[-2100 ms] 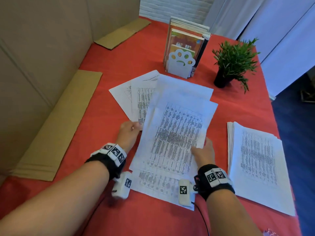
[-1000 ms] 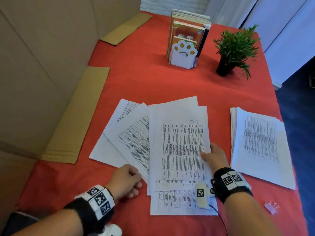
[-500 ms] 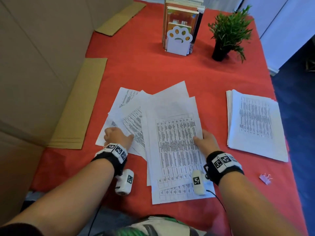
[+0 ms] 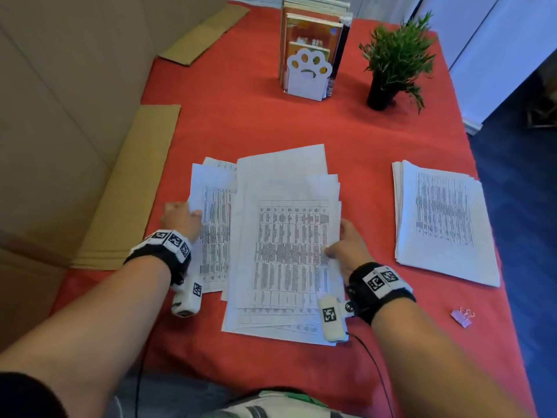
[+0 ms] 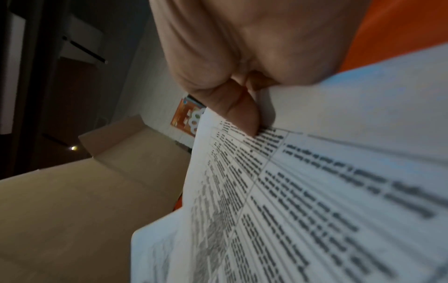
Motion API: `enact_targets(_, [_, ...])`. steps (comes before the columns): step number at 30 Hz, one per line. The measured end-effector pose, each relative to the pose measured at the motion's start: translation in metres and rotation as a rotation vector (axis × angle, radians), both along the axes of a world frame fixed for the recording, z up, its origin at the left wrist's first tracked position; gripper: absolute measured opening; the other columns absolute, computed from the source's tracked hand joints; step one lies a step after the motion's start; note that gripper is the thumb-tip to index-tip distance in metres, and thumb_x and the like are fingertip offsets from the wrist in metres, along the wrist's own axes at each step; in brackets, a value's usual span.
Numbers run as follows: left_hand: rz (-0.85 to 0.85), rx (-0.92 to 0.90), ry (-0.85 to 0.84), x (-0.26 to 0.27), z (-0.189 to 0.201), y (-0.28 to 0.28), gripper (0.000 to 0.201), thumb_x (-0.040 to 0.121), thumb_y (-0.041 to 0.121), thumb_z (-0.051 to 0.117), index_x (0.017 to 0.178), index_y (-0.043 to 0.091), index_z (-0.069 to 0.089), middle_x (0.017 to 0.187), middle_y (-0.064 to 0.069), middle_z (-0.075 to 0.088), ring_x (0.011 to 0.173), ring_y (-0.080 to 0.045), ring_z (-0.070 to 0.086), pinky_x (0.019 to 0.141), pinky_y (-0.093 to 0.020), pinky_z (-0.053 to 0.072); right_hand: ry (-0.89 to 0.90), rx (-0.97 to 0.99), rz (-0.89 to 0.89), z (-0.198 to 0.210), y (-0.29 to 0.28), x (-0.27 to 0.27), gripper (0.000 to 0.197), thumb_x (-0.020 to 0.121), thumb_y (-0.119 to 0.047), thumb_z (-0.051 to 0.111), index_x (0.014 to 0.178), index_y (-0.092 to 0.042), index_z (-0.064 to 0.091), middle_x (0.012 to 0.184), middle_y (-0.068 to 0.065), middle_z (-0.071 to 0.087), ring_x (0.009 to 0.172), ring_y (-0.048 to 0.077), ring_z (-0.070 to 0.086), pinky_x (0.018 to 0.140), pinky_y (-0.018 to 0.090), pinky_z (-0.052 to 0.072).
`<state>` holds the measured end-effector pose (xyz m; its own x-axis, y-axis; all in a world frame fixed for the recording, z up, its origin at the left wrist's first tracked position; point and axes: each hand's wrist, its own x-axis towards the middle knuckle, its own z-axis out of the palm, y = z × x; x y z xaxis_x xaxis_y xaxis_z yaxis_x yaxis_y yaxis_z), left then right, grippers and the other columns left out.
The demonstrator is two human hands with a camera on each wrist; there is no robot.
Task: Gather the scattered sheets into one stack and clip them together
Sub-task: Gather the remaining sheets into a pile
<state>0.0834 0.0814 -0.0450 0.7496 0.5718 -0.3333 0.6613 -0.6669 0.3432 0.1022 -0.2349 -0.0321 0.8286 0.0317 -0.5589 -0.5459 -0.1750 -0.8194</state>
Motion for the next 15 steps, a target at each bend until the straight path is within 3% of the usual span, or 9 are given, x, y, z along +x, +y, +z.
enact_targets(3, [0.024, -0.119, -0.083, 0.001, -0.008, -0.012, 0.041, 0.097, 0.021, 0.036, 0.125, -0.008, 0.046, 0.134, -0.03, 0.041, 0.117, -0.043, 0.047, 0.098, -0.044, 0.038, -0.043, -0.121, 0.068, -0.014, 0.016, -0.003, 0.07, 0.069, 0.014, 0.051, 0.126, -0.026, 0.045, 0.114, 0.0, 0.061, 0.106, 0.02, 0.061, 0.092, 0.042, 0.052])
enact_targets(5, [0.063, -0.22, -0.239, -0.001, -0.011, -0.021, 0.036, 0.095, 0.019, 0.036, 0.118, -0.007, 0.048, 0.123, -0.028, 0.053, 0.106, -0.041, 0.054, 0.084, -0.039, 0.042, -0.124, -0.272, 0.089, -0.033, 0.019, -0.001, 0.063, 0.068, 0.002, 0.049, 0.124, -0.026, 0.046, 0.118, 0.005, 0.06, 0.105, 0.023, 0.062, 0.092, 0.042, 0.053])
enact_targets(6, [0.084, -0.297, -0.295, -0.003, -0.009, -0.027, 0.037, 0.095, 0.02, 0.037, 0.122, -0.003, 0.045, 0.124, -0.024, 0.056, 0.106, -0.039, 0.056, 0.083, -0.037, 0.042, -0.148, -0.317, 0.1, -0.036, 0.021, -0.003, 0.065, 0.066, 0.0, 0.044, 0.126, -0.024, 0.046, 0.121, 0.009, 0.058, 0.104, 0.026, 0.062, 0.092, 0.043, 0.054])
enact_targets(8, [0.081, -0.4, -0.304, -0.008, -0.007, -0.04, 0.048, 0.096, 0.026, 0.039, 0.138, 0.004, 0.031, 0.135, -0.018, 0.052, 0.118, -0.036, 0.053, 0.094, -0.037, 0.041, -0.156, -0.375, 0.141, -0.033, 0.027, -0.007, 0.072, 0.067, 0.001, 0.037, 0.135, -0.02, 0.041, 0.128, 0.012, 0.049, 0.112, 0.028, 0.057, 0.099, 0.044, 0.049])
enact_targets(10, [0.003, -0.428, -0.25, -0.016, -0.006, -0.055, 0.056, 0.096, 0.031, 0.042, 0.144, 0.008, 0.025, 0.141, -0.016, 0.048, 0.126, -0.033, 0.048, 0.103, -0.038, 0.038, -0.138, -0.399, 0.223, -0.02, 0.032, -0.013, 0.071, 0.077, 0.006, 0.036, 0.144, -0.018, 0.032, 0.137, 0.009, 0.038, 0.124, 0.026, 0.047, 0.108, 0.039, 0.04])
enact_targets(13, [-0.111, -0.477, -0.242, -0.027, -0.011, -0.07, 0.049, 0.092, 0.02, 0.053, 0.136, 0.012, 0.034, 0.132, -0.012, 0.055, 0.119, -0.03, 0.054, 0.097, -0.033, 0.04, -0.129, -0.394, 0.314, -0.019, 0.034, -0.014, 0.075, 0.079, 0.005, 0.036, 0.148, -0.021, 0.024, 0.149, 0.006, 0.03, 0.139, 0.026, 0.03, 0.116, 0.038, 0.026])
enact_targets(15, [-0.102, -0.501, -0.291, -0.032, -0.009, -0.071, 0.045, 0.09, 0.01, 0.055, 0.132, 0.013, 0.039, 0.128, -0.009, 0.056, 0.115, -0.025, 0.054, 0.096, -0.031, 0.039, -0.121, -0.441, 0.298, -0.022, 0.028, -0.009, 0.075, 0.076, -0.004, 0.042, 0.147, -0.02, 0.024, 0.147, 0.006, 0.033, 0.139, 0.033, 0.028, 0.115, 0.044, 0.027])
